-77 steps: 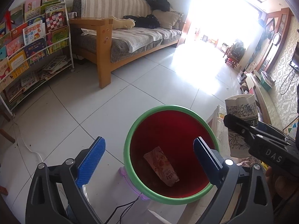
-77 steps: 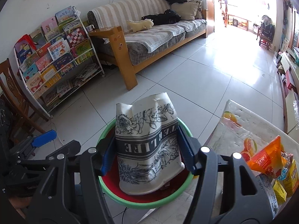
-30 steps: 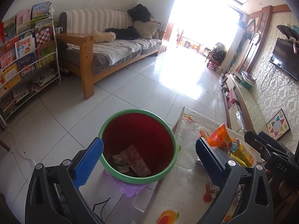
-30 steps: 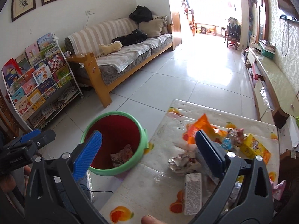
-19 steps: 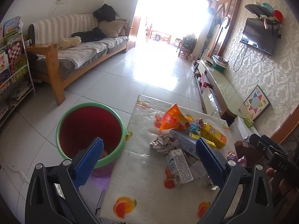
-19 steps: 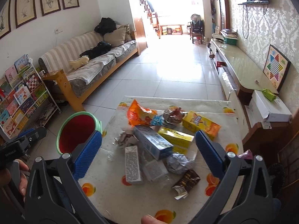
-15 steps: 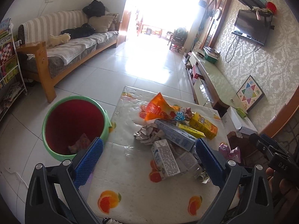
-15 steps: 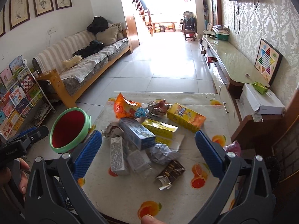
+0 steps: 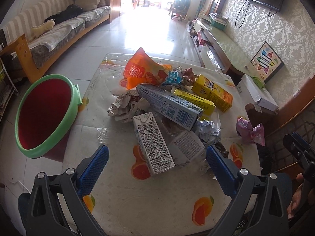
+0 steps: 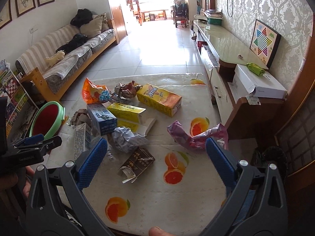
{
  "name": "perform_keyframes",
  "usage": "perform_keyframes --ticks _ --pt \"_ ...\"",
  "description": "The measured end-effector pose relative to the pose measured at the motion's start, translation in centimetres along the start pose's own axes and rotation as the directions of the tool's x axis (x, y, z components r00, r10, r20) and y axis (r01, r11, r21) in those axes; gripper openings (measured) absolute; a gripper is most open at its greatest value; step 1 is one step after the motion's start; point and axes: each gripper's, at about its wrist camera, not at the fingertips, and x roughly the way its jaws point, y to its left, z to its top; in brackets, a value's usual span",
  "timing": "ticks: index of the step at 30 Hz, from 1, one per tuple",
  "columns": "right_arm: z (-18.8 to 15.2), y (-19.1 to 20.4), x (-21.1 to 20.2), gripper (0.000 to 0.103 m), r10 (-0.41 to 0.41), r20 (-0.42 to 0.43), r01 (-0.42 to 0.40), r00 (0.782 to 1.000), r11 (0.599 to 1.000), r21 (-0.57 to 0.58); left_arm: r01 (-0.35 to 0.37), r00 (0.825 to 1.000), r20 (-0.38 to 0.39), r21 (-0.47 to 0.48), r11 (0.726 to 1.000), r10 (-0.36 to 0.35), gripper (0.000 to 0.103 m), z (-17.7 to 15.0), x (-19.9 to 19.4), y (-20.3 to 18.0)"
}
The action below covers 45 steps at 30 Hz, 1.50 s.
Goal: Collect trash
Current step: 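Move both grippers back over the table toward the trash, then grasp the pink wrapper with the right gripper while the left grasps a white milk carton, then carry the pink wrapper and milk carton over to the red bin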
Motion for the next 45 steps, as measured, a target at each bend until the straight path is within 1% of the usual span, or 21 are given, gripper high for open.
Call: perform_keyframes --ticks 3,5,10,16,20,25,26,27,28,29,30,31,32,33,34,36,37,39,41,42,45 --pt "0.0 -1.6 1.3 0.098 -0.029 -0.017 0.029 0.999 1.0 0.004 -0.033 0.999 -0.034 -0.031 0.999 0.032 0.095 0.3 1.9 0.1" --pt "0.1 -2.4 2.6 0.099 -0.044 -0.046 0.044 0.998 0.999 -0.012 -0.059 0.997 -0.052 -0.053 0.997 0.057 0.095 0.3 2.9 0.1" --pt "0.3 -3.6 6.0 0.098 -0.075 -0.108 0.065 0.991 0.994 -0.092 -0.072 0.992 -0.114 -0.113 0.991 0.059 0.095 0.1 5.5 0.9" --pt "0.2 -4.2 10.2 0.098 -0.086 -0.166 0.062 0.982 0.987 -0.148 -0.1 0.987 -0.146 -0.185 0.978 0.073 0.095 0.5 7.6 1.9" --pt "0.2 -4.1 12.5 0.098 -0.089 -0.199 0.052 0.976 0.982 -0.184 -0.134 0.981 -0.162 -0.198 0.971 0.102 0.094 1.0 8.8 2.0" --pt "0.1 -3.6 14.8 0.097 -0.104 -0.227 0.048 0.968 0.969 -0.241 -0.147 0.978 -0.174 -0.2 0.969 0.113 0.092 1.4 9.8 2.0" --pt "0.0 -3.6 15.2 0.094 -0.11 -0.235 0.05 0.966 0.968 -0.247 -0.147 0.979 -0.173 -0.205 0.968 0.112 0.092 1.3 9.9 2.0" --pt "-0.1 -3.6 15.7 0.087 -0.113 -0.244 0.05 0.963 0.966 -0.253 -0.147 0.979 -0.167 -0.212 0.966 0.113 0.092 1.3 10.0 2.1" --pt "-0.2 -3.6 16.1 0.082 -0.113 -0.255 0.045 0.96 0.965 -0.257 -0.15 0.98 -0.163 -0.215 0.965 0.116 0.092 1.3 10.0 2.2" --pt "-0.4 -3.5 16.5 0.07 -0.112 -0.268 0.04 0.957 0.964 -0.262 -0.147 0.981 -0.157 -0.217 0.965 0.114 0.088 1.3 10.0 2.2" --pt "-0.6 -3.4 16.9 0.06 -0.116 -0.279 0.039 0.953 0.963 -0.267 -0.14 0.983 -0.151 -0.22 0.965 0.108 0.083 1.4 9.9 2.2" --pt "-0.7 -3.3 17.1 0.055 -0.115 -0.289 0.036 0.95 0.963 -0.268 -0.142 0.983 -0.149 -0.219 0.965 0.111 0.081 1.5 9.8 2.3" --pt "-0.8 -3.3 17.4 0.048 -0.112 -0.296 0.031 0.948 0.964 -0.265 -0.151 0.981 -0.156 -0.217 0.964 0.118 0.072 1.5 9.9 2.3" --pt "-1.0 -3.3 17.6 0.041 -0.11 -0.301 0.028 0.947 0.964 -0.263 -0.145 0.98 -0.167 -0.222 0.964 0.108 0.061 1.4 10.1 2.6" --pt "-1.1 -3.3 17.5 0.039 -0.097 -0.296 0.019 0.95 0.967 -0.255 -0.139 0.979 -0.179 -0.229 0.963 0.099 0.06 1.3 10.3 2.8" --pt "-1.2 -3.2 17.4 0.026 -0.083 -0.293 0.008 0.953 0.969 -0.246 -0.138 0.977 -0.191 -0.228 0.964 0.094 0.053 1.0 10.5 2.9" --pt "-1.2 -3.2 17.5 0.022 -0.077 -0.293 0.004 0.953 0.97 -0.244 -0.132 0.977 -0.196 -0.226 0.965 0.088 0.05 0.8 10.6 2.9" --pt "-1.4 -2.8 17.4 0.017 -0.079 -0.287 0.005 0.955 0.968 -0.25 -0.124 0.976 -0.204 -0.219 0.968 0.078 0.037 0.5 10.7 2.8" --pt "-1.4 -2.7 17.1 0.013 -0.067 -0.281 -0.002 0.957 0.97 -0.241 -0.119 0.978 -0.196 -0.21 0.971 0.078 0.035 0.4 10.5 2.7" --pt "-1.4 -2.6 16.9 0.009 -0.059 -0.276 -0.007 0.959 0.973 -0.231 -0.114 0.979 -0.19 -0.211 0.971 0.074 0.035 0.4 10.3 2.7" --pt "-1.0 -2.8 16.0 0.007 -0.024 -0.261 -0.031 0.965 0.979 -0.203 -0.113 0.983 -0.166 -0.209 0.971 0.079 0.035 0.4 9.5 3.0"
